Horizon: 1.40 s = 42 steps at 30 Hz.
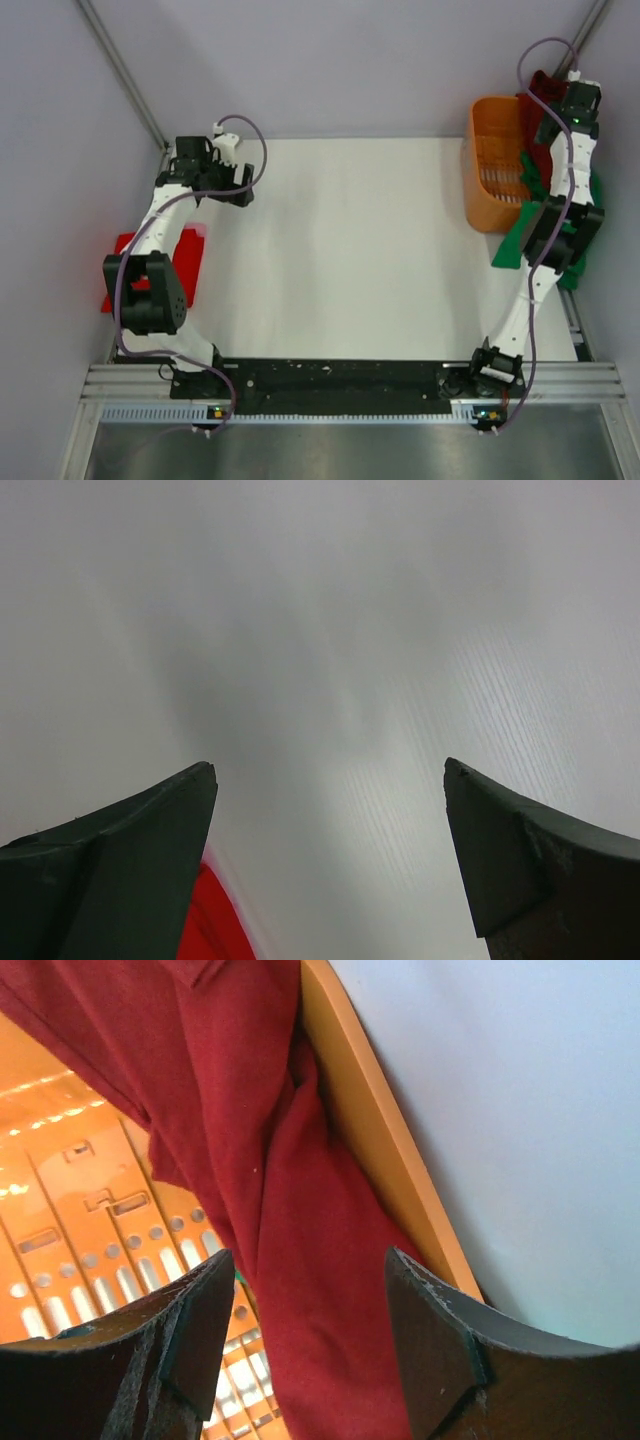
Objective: Fold and stack the t-shirts
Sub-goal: Grab crumpled tshirt from bin with the right arm
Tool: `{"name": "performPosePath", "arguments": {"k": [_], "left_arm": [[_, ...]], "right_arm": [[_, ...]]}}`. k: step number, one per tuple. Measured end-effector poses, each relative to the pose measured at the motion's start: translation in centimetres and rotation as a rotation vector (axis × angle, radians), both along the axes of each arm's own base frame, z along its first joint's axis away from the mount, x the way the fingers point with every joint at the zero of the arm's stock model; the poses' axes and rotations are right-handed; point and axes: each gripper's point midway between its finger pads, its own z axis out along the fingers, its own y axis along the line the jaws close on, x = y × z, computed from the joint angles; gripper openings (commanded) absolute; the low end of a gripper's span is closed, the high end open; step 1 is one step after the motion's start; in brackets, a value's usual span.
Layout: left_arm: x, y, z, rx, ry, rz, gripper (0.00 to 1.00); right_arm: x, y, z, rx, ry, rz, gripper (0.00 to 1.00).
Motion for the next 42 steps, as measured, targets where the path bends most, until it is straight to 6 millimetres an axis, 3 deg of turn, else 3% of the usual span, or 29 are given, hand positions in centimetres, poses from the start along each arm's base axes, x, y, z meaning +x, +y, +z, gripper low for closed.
{"name": "performPosePath", "arguments": {"k": [5,7,9,10,15,19,23,24,27,31,34,37,42], "left_arm": [[1.0,0.3,-1.2,0.015,0.050,0.010,0.99],[1.4,0.5,-1.7,0.027,0.068,0.018,0.99],[1.3,0.7,-2.1,0.038,0.083,0.024,0.99],[1.2,0.8,-2.2,0.043,0.090,0.027,0.99],[1.0,1.3,-2.5,0.067,0.105,0.036,0.99],[0.9,1.4,-2.6,0.074,0.105,0.036,0.99],[1.0,1.4,-2.5,0.080,0.104,0.037,0.99],[1.0,1.5,-2.5,0.082,0.103,0.038,0.99],[0.9,1.6,-2.1,0.091,0.093,0.039,0.99],[0.7,1.9,-0.7,0.109,0.056,0.038,0.99],[0.6,2.0,0.3,0.118,0.030,0.037,0.99],[0.5,2.1,0.9,0.126,0.015,0.037,0.99],[0.3,2.1,1.0,0.133,0.015,0.035,0.99]], "right_arm": [[-0.1,-0.1,-2.2,-0.033,0.104,0.002,0.53],[-0.5,0.0,-3.2,-0.069,0.163,-0.005,0.44],[-0.6,0.5,-4.0,-0.104,0.210,0.000,0.18],[-0.6,0.8,-4.3,-0.119,0.230,0.005,0.00],[-0.4,2.1,-4.7,-0.156,0.270,0.024,0.00],[-0.4,2.0,-4.5,-0.164,0.271,0.024,0.00],[-0.6,2.1,-2.1,-0.174,0.233,0.030,0.00],[-0.7,2.3,-1.0,-0.175,0.210,0.036,0.00],[-0.9,3.5,4.9,-0.173,0.080,0.078,0.00],[-2.3,6.3,16.7,-0.191,-0.208,0.153,0.00],[-5.2,9.2,25.6,-0.215,-0.425,0.219,0.00],[-9.6,12.7,34.3,-0.251,-0.658,0.309,0.00],[-16.6,16.4,43.9,-0.344,-0.935,0.402,0.00]]}}
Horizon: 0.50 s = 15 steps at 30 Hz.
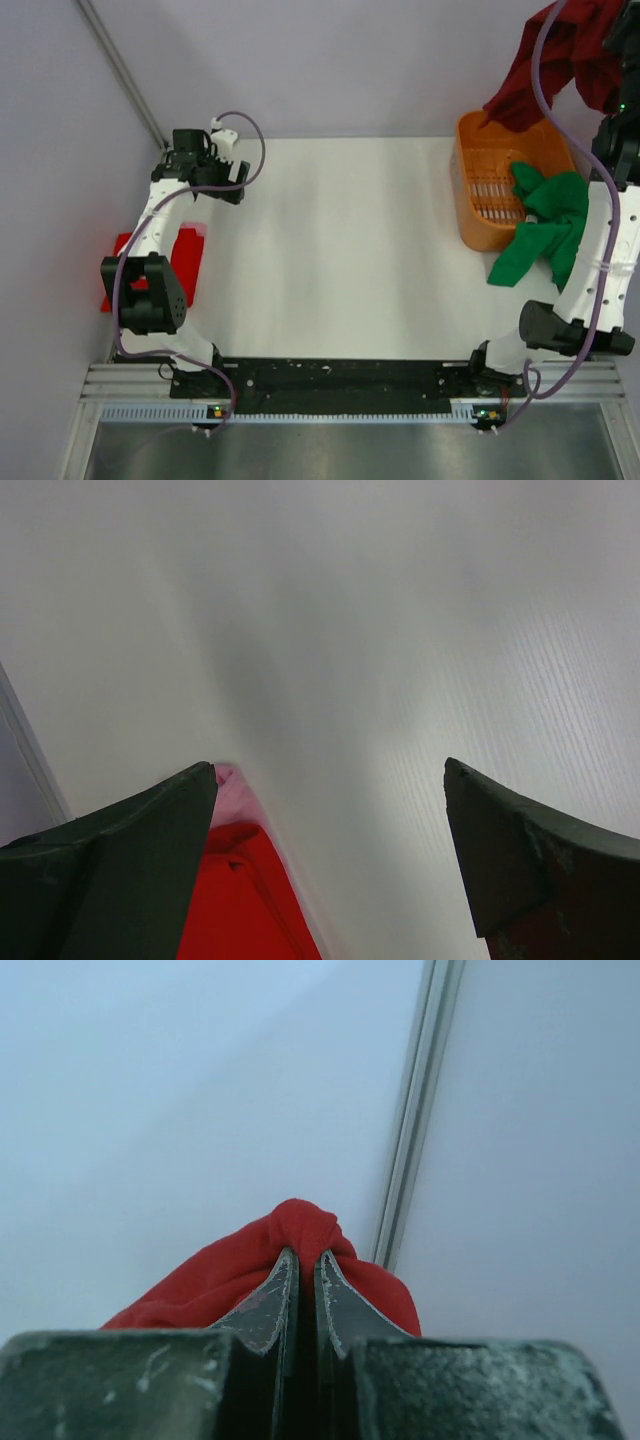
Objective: Fold and stack the t-shirts
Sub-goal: Grab crumpled tshirt from bin with the right arm, then move the tshirt to the center of the board
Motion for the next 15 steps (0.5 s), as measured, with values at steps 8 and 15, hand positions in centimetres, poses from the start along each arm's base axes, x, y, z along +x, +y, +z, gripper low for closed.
{"name": "performPosePath", "arguments": {"k": [8,15], "left_arm": [[-0.6,0.0,0.5,0.002,0.002,-0.002,0.99],[-0.8,1.1,2.1,0.044,-0.039,0.050,0.99]], "right_arm": [[-3.6,5.1,4.7,-0.039,-0.150,0.226,0.00],[-7.8,20.9,4.0,-0.061,-0.151,0.830,0.00]]}}
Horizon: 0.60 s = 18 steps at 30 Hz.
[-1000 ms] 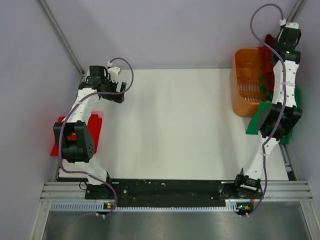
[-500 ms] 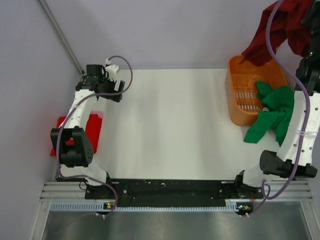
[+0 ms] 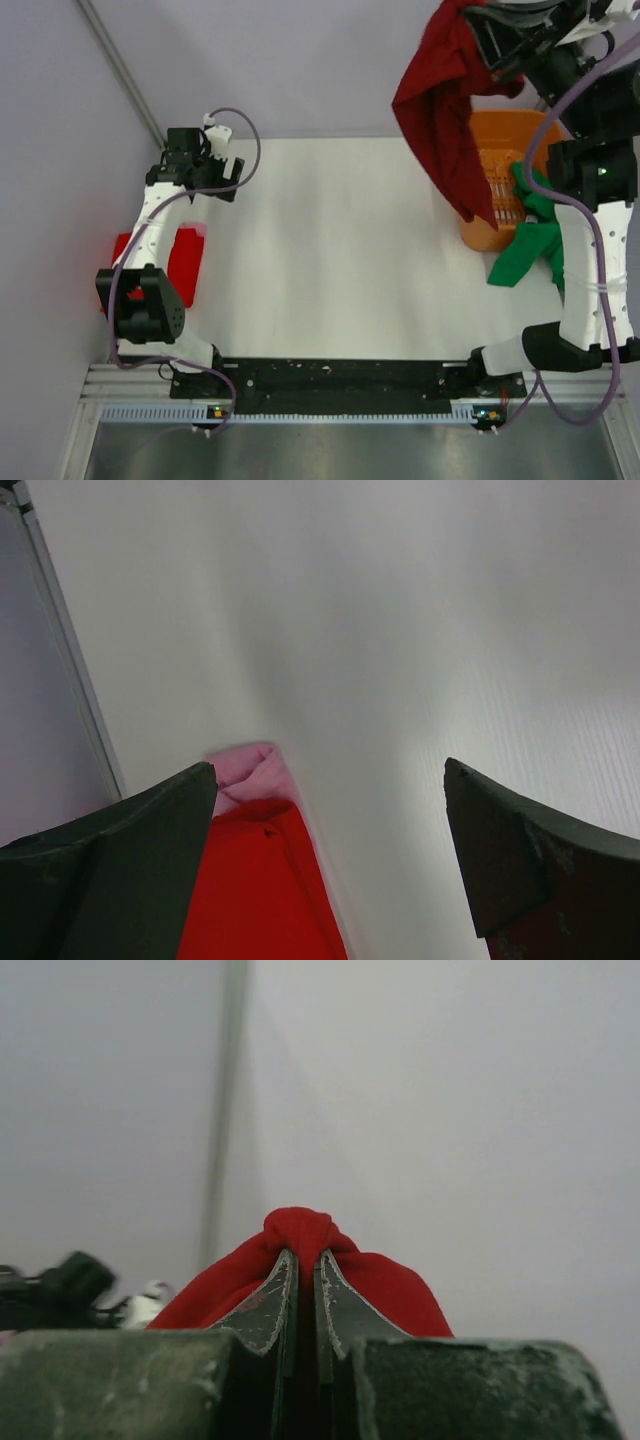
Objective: Fold and stack the t-shirts
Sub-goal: Move the tshirt to the center of the board
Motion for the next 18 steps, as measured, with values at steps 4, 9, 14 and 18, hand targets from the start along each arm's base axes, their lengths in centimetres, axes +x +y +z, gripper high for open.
{"name": "performPosePath", "arguments": {"k": [4,9,14,18], "left_arm": [[0.2,1.7,0.3,0.063,-0.014,0.077,0.99],[0.4,3.6,0.9,0.137,-0.042,0.158,0.99],[0.8,5.5,2.2,0.218,-0.088,0.224,0.99],[0.9,6.3,2.5,0.260,-0.103,0.241,0.99]], "right_arm": [[-4.8,7.0,-0.5,-0.013,-0.023,0.344,0.00],[-5.9,11.4,-3.9,0.008,0.063,0.549,0.00],[0.8,13.6,-14.4,0.076,0.386,0.497,0.00],[7.7,14.8,-27.5,0.100,0.763,0.354,0.53]]}}
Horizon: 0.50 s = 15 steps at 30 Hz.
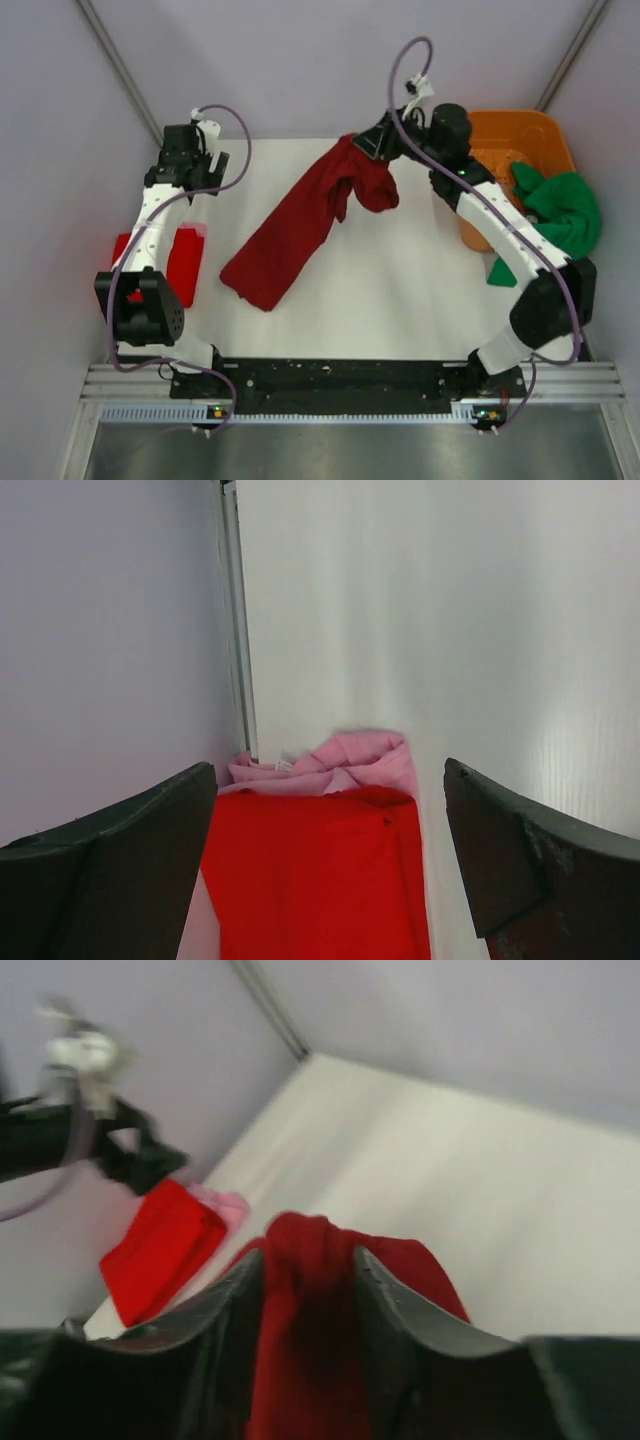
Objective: Fold and stack the t-shirts
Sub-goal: Move the tshirt to the center of the board
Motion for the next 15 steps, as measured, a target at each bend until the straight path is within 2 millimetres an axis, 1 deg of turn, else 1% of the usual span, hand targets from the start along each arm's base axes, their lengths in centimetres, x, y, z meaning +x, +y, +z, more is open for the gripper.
{"name": "performPosePath", "arguments": {"k": [1,2,4,5,6,7,8,9,10,11,13,15], "left_arm": [[0.0,0.0,0.0,0.006,0.003,-0.006,0.99],[0.0,-0.1,0.0,0.010,0.005,-0.015,0.99],[0.0,-0.9,-0.4,0.016,0.019,-0.053,0.99],[-0.1,-1.6,-0.8,0.017,0.034,-0.085,0.95],[-0.3,-2.6,-1.4,0.015,0.054,-0.124,0.90],[-0.6,-3.7,-2.1,0.011,0.075,-0.169,0.83],[-1.1,-5.0,-2.8,0.004,0.102,-0.220,0.77],[-2.0,-6.6,-3.8,-0.004,0.141,-0.288,0.70],[-3.2,-8.0,-4.7,-0.009,0.181,-0.352,0.63],[-4.9,-9.8,-5.7,-0.008,0.234,-0.434,0.61],[-8.5,-13.3,-7.5,-0.012,0.342,-0.594,0.60],[-12.5,-16.5,-9.7,-0.005,0.456,-0.748,0.64]], "right_arm": [[1.7,0.1,-3.5,-0.037,0.095,-0.037,0.59],[3.5,0.0,-7.5,-0.094,0.187,-0.086,0.63],[6.3,-0.9,-15.1,-0.226,0.357,-0.180,0.64],[7.2,-1.5,-18.0,-0.285,0.416,-0.217,0.65],[8.0,-2.4,-21.2,-0.353,0.479,-0.261,0.65],[8.3,-3.3,-23.8,-0.412,0.528,-0.293,0.65],[8.1,-4.3,-25.8,-0.467,0.568,-0.321,0.64],[7.9,-5.7,-27.3,-0.518,0.607,-0.354,0.63],[7.5,-6.8,-28.3,-0.561,0.629,-0.379,0.61],[7.4,-7.8,-28.7,-0.596,0.635,-0.406,0.59],[7.3,-9.0,-28.6,-0.633,0.622,-0.438,0.57],[6.7,-9.7,-28.7,-0.657,0.617,-0.450,0.57]]}}
